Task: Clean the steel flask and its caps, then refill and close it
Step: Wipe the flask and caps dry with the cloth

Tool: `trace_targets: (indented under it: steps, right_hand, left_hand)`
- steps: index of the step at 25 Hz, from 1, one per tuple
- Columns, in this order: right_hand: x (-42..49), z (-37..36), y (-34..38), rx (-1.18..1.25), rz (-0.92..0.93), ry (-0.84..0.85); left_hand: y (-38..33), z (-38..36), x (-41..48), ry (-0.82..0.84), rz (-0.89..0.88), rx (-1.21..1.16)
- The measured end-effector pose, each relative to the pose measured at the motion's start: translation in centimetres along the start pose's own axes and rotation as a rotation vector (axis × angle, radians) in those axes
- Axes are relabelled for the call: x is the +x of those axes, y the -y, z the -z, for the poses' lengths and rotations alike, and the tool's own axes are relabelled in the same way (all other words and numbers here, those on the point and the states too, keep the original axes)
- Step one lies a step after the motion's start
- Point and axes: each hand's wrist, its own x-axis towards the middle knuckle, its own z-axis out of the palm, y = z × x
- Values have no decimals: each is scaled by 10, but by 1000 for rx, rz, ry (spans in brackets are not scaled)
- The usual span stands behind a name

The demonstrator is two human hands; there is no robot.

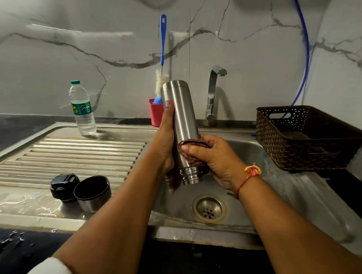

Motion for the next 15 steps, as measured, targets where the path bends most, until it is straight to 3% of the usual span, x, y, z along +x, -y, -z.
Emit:
trace_targets:
  steps: [5, 10, 15]
  right_hand:
    - [1, -2, 3, 210, -11, -119]
    - [-1, -4, 16, 355, 95, -256]
    - [-2, -11, 15, 121, 132, -202]
  left_hand:
    - [2, -9, -5, 93, 56, 83]
    - [6, -22, -8, 139, 80, 208]
    - [5, -15, -5, 48, 39, 159]
